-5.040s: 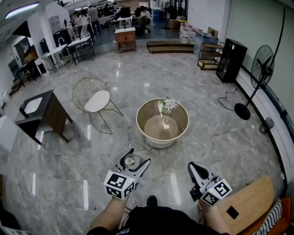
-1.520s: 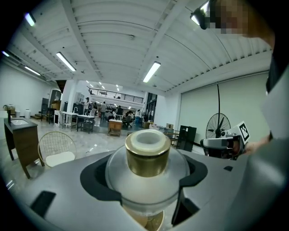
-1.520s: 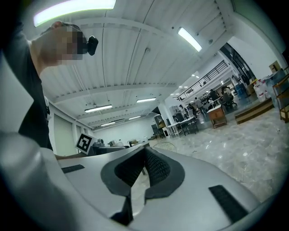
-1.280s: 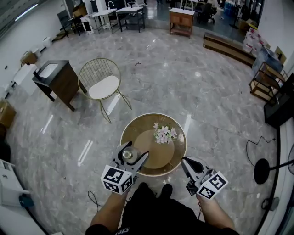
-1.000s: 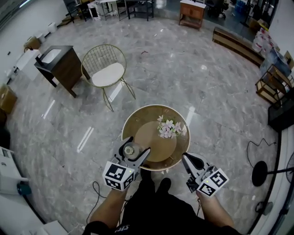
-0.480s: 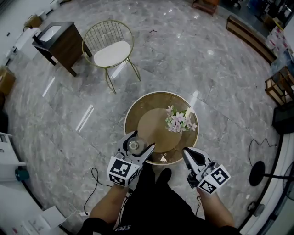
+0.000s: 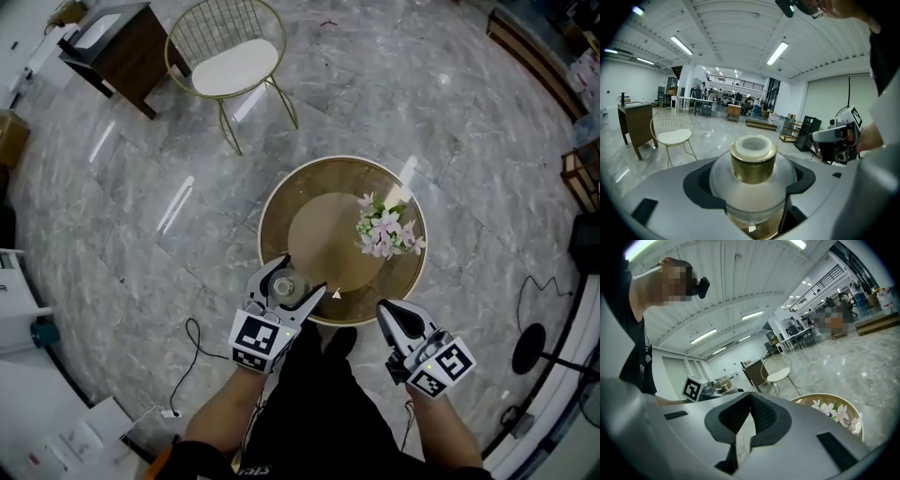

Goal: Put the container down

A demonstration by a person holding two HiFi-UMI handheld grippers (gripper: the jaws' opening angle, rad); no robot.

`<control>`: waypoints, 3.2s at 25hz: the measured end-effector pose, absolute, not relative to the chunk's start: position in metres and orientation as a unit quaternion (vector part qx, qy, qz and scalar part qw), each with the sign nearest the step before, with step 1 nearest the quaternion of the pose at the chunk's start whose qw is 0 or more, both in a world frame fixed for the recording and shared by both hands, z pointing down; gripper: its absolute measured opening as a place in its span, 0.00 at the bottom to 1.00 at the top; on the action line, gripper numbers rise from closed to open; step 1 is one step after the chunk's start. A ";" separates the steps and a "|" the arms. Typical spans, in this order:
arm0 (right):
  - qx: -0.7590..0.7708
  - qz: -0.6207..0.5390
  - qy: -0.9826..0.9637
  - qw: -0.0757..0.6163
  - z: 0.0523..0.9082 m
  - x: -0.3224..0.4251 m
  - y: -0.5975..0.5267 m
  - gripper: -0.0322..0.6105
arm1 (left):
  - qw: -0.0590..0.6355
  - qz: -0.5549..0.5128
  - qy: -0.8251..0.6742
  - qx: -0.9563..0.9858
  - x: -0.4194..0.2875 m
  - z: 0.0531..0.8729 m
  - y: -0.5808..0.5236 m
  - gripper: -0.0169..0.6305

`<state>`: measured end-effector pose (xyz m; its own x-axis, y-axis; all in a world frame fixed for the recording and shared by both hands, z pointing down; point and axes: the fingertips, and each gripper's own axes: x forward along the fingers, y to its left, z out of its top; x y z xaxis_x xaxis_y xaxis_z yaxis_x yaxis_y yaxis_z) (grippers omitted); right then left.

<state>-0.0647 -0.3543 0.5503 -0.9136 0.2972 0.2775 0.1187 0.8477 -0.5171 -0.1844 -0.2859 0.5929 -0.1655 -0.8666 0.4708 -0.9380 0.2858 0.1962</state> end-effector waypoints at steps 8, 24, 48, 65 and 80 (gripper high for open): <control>-0.129 0.260 -0.936 0.200 0.616 -0.087 -0.342 0.07 | 0.278 0.080 -0.753 0.591 -0.196 0.668 -0.287 0.56; -0.129 0.275 -0.920 0.250 0.751 -0.106 -0.338 0.07 | 0.304 0.112 -0.723 0.610 -0.212 0.822 -0.311 0.56; -0.107 0.309 -0.903 0.278 0.864 -0.102 -0.348 0.07 | 0.308 0.154 -0.690 0.637 -0.216 0.961 -0.354 0.56; -0.092 0.315 -0.903 0.276 0.864 -0.104 -0.354 0.07 | 0.287 0.207 -0.669 0.654 -0.211 0.987 -0.367 0.56; -0.103 0.305 -0.911 0.257 0.837 -0.079 -0.344 0.07 | 0.253 0.200 -0.702 0.635 -0.208 0.952 -0.363 0.57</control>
